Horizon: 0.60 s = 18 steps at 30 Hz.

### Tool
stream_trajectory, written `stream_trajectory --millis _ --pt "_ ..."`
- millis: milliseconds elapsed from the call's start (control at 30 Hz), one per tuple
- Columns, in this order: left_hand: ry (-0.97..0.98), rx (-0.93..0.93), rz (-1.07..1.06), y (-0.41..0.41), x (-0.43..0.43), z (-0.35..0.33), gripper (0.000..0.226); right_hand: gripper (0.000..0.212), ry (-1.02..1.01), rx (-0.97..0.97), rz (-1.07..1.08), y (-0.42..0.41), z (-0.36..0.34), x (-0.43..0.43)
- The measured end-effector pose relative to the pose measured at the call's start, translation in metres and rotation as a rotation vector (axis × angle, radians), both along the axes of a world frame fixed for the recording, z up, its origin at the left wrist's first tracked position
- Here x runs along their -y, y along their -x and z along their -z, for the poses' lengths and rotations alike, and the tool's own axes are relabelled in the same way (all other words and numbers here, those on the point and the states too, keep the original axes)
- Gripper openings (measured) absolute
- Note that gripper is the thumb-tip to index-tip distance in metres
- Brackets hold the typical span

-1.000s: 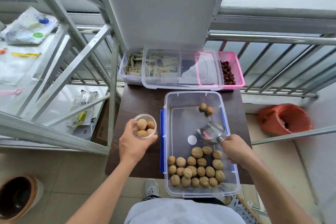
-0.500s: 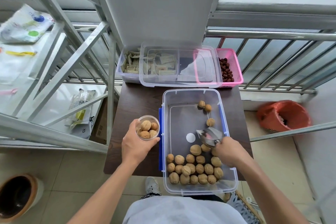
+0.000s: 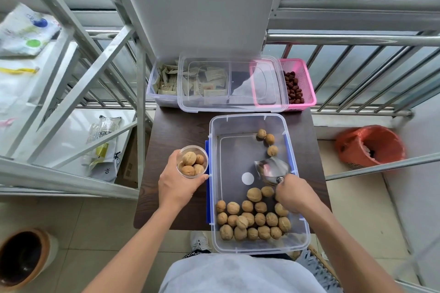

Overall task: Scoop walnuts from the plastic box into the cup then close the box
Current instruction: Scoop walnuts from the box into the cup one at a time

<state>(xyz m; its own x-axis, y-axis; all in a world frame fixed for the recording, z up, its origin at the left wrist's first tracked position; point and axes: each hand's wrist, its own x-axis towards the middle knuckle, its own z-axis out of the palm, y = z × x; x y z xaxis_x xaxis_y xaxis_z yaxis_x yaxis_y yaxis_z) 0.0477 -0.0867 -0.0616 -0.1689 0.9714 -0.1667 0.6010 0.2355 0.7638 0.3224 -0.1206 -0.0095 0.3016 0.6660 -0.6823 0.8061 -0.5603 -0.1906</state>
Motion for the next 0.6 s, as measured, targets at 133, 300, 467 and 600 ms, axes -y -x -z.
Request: stream_trajectory --millis 133,300,467,600 --pt "0.009 0.015 -0.025 0.001 -0.001 0.002 0.085 0.026 -0.002 -0.034 0.032 0.002 0.000 -0.004" --pt "0.013 0.018 -0.027 0.001 -0.001 0.002 0.082 0.030 0.002 -0.106 0.097 0.001 0.007 -0.010" --pt "0.023 0.018 -0.042 0.000 0.001 0.002 0.079 0.032 0.012 -0.172 0.158 0.001 0.009 -0.016" --pt "0.037 0.023 -0.045 0.000 0.003 0.004 0.080 0.031 -0.007 -0.166 0.159 -0.001 0.020 -0.021"
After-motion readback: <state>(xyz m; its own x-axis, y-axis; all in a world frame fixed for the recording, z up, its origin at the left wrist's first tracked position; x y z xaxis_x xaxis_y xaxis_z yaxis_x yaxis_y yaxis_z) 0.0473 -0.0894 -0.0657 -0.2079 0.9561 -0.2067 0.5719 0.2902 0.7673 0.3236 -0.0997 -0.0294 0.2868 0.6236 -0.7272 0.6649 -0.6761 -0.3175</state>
